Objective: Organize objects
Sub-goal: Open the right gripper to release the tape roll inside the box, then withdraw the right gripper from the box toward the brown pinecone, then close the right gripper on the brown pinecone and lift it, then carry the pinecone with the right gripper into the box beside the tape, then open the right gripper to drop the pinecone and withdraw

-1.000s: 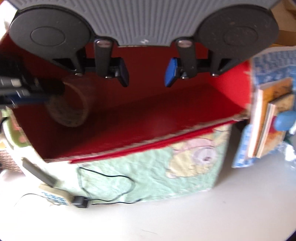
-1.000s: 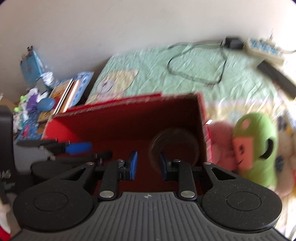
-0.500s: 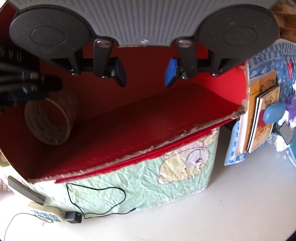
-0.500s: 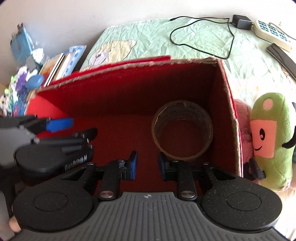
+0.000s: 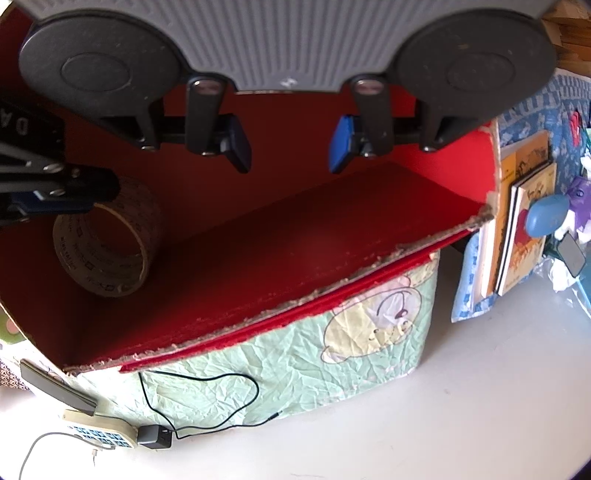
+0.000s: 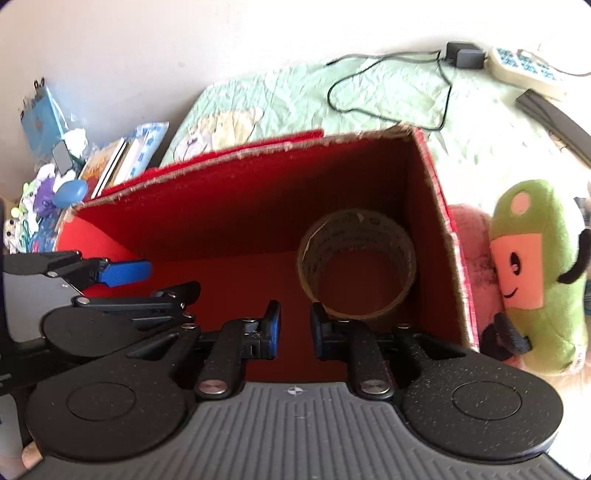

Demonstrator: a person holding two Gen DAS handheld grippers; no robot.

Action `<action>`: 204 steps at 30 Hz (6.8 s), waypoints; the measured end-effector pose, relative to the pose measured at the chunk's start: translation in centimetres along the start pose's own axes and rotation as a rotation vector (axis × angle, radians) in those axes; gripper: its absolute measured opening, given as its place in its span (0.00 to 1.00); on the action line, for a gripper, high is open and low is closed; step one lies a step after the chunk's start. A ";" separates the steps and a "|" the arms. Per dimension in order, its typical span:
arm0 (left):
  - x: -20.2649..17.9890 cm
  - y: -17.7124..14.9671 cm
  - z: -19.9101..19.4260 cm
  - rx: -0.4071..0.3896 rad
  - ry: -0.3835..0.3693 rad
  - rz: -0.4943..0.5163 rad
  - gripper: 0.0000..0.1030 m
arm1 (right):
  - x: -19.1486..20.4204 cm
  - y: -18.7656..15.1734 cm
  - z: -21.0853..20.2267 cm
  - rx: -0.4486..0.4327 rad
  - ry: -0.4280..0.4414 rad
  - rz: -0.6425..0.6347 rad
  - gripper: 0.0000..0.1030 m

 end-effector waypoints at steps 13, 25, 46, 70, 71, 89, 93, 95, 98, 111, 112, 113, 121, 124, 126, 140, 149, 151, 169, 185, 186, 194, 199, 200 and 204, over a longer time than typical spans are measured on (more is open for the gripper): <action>-0.4 -0.3 -1.6 -0.063 0.112 0.002 0.48 | -1.0 -2.1 -3.5 -0.187 0.046 0.068 0.28; -3.7 -2.8 -7.7 -0.125 0.114 -0.045 0.52 | -2.8 -4.1 -8.0 -0.248 0.119 0.043 0.29; -7.6 -7.9 -12.9 -0.134 0.167 -0.170 0.59 | -5.8 -8.7 -10.8 -0.152 0.257 -0.021 0.30; -13.0 -18.0 -13.5 -0.120 -0.336 0.028 0.72 | -10.9 -14.9 -5.0 0.309 0.564 0.235 0.33; -13.3 -18.1 -13.2 -0.112 -0.351 0.026 0.73 | -11.0 -14.9 -4.9 0.319 0.564 0.231 0.34; -14.9 -18.5 -9.5 -0.020 -0.425 0.002 0.71 | -11.0 -16.0 -2.2 0.389 0.570 0.251 0.45; -15.1 -18.5 -9.0 -0.017 -0.418 0.001 0.68 | -11.2 -16.1 -1.9 0.393 0.567 0.263 0.48; -15.0 -18.4 -8.8 -0.017 -0.420 -0.009 0.68 | -11.5 -16.1 -1.8 0.398 0.575 0.280 0.48; -14.7 -18.2 -8.5 -0.012 -0.426 -0.021 0.68 | -11.3 -16.3 -1.7 0.406 0.585 0.285 0.49; -15.4 -17.1 -8.0 -0.027 -0.453 -0.030 0.50 | -12.6 -16.2 -3.2 0.376 0.540 0.285 0.45; -15.5 -17.0 -8.1 -0.034 -0.462 -0.027 0.49 | -12.8 -16.2 -3.6 0.366 0.533 0.288 0.45; -15.7 -16.7 -8.2 -0.041 -0.469 -0.021 0.49 | -13.0 -16.1 -4.0 0.353 0.526 0.290 0.45; -16.8 -13.6 -11.4 -0.150 -0.541 0.034 0.49 | -14.3 -14.2 -8.5 0.197 0.480 0.311 0.45; -16.5 -12.1 -12.9 -0.208 -0.564 0.049 0.49 | -14.2 -12.9 -10.6 0.127 0.465 0.304 0.45; -16.0 -11.1 -13.9 -0.246 -0.577 0.059 0.49 | -13.6 -12.0 -11.7 0.077 0.448 0.285 0.45; -8.3 -5.5 -14.3 -0.371 -0.654 -0.008 0.49 | -6.7 -3.0 -11.9 -0.047 0.287 0.065 0.45; -4.8 -4.8 -8.7 -0.280 -0.748 -0.162 0.49 | -2.9 0.5 -7.3 0.128 0.104 -0.145 0.45; -4.4 -4.7 -7.9 -0.255 -0.762 -0.174 0.49 | -1.8 1.0 -6.2 0.172 0.053 -0.212 0.45; -4.7 -3.9 -4.1 -0.110 -0.731 -0.110 0.52 | 2.5 0.8 2.1 0.516 -0.270 -0.619 0.46; -4.6 -3.7 -3.1 -0.072 -0.707 -0.094 0.51 | 1.2 0.6 1.7 0.455 -0.260 -0.569 0.41; -4.7 -3.7 -3.2 -0.075 -0.699 -0.092 0.51 | 1.1 0.5 1.5 0.445 -0.254 -0.560 0.41; -4.5 -3.6 -4.3 -0.102 -0.541 -0.065 0.51 | 0.1 -0.8 0.1 0.349 -0.196 -0.473 0.40; -4.7 -3.7 -4.8 -0.104 -0.451 -0.063 0.52 | -0.5 -1.7 -0.7 0.277 -0.166 -0.416 0.40; -4.7 -3.7 -5.0 -0.105 -0.432 -0.063 0.52 | -0.6 -1.6 -1.0 0.265 -0.155 -0.401 0.40; -4.5 -3.7 -5.8 -0.111 -0.364 -0.075 0.52 | -1.2 -1.3 -1.7 0.217 -0.096 -0.332 0.41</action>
Point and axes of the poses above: each gripper's, at about its wrist camera, not at the fingertips, and z roughly the way its jaws point, x to its left, y to its top, the point moved 4 cm from there along z, roughly the way its jaws point, and after that the axes turned 7 degrees about x, right-handed, at the moved point
